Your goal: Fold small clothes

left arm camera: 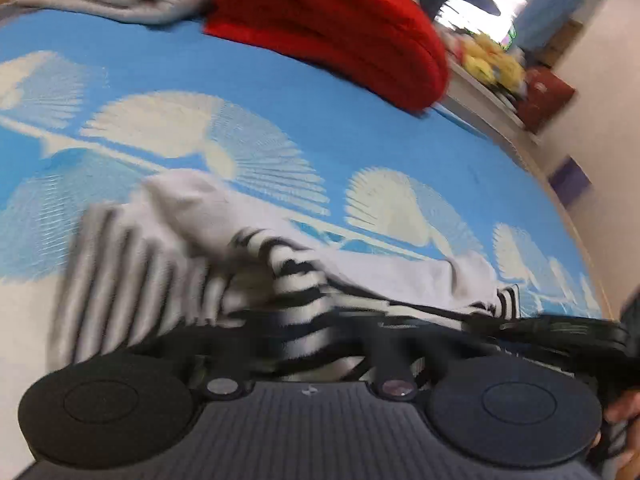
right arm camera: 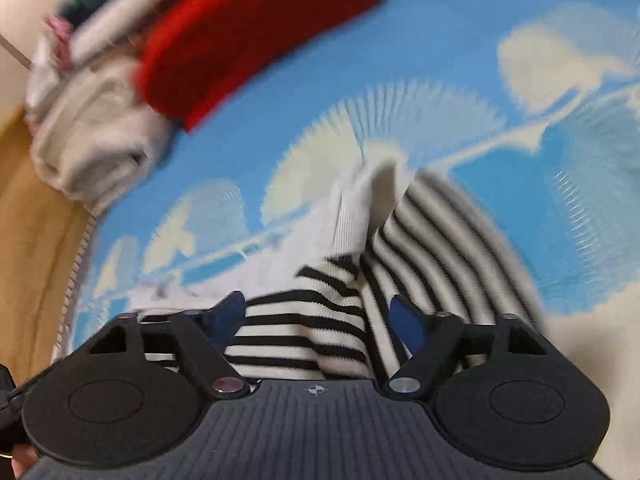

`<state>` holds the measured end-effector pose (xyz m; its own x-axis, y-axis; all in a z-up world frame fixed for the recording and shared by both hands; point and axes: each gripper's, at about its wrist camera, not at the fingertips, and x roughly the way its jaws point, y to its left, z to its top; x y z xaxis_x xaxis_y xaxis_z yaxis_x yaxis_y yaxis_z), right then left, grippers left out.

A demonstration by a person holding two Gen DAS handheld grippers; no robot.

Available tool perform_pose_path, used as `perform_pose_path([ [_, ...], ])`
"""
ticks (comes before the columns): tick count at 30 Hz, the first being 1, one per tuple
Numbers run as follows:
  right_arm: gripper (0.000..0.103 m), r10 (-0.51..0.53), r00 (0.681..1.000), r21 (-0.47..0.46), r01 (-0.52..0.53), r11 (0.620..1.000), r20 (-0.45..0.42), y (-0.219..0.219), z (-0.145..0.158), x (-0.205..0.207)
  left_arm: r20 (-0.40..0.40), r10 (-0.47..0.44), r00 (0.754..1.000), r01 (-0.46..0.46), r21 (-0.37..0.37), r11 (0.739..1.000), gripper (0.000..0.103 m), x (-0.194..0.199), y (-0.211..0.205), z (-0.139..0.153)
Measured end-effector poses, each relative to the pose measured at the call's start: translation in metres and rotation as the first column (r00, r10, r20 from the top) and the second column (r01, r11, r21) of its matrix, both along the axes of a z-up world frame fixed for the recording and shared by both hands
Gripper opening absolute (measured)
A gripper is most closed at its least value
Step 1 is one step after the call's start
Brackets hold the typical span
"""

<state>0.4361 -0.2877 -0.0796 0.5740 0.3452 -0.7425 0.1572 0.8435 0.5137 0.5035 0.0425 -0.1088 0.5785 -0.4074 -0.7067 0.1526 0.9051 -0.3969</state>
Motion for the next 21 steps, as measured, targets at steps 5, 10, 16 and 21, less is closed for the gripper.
perform_pose_path([
  [5,0.002,0.070,0.946,-0.217,0.001,0.976,0.317,0.010,0.041,0.009,0.233,0.003,0.972,-0.020,0.073,0.997,0.011,0.006,0.003,-0.001],
  [10,0.045,0.055,0.992,-0.302,-0.017,0.953,0.117,0.005,0.012,0.006,0.206,-0.049,0.977,0.021,0.139,0.990,0.058,-0.013,0.015,-0.010],
  [16,0.052,0.327,0.861,-0.416,-0.153,0.897,0.390,0.038,0.045,-0.103,0.340,-0.281,0.897,0.180,0.300,0.937,0.091,-0.096,-0.008,0.004],
  [21,0.039,0.628,0.772,-0.632,-0.439,0.638,0.098,0.112,-0.023,-0.127,0.276,-0.440,0.855,0.189,0.624,0.758,0.099,-0.128,-0.048,-0.065],
])
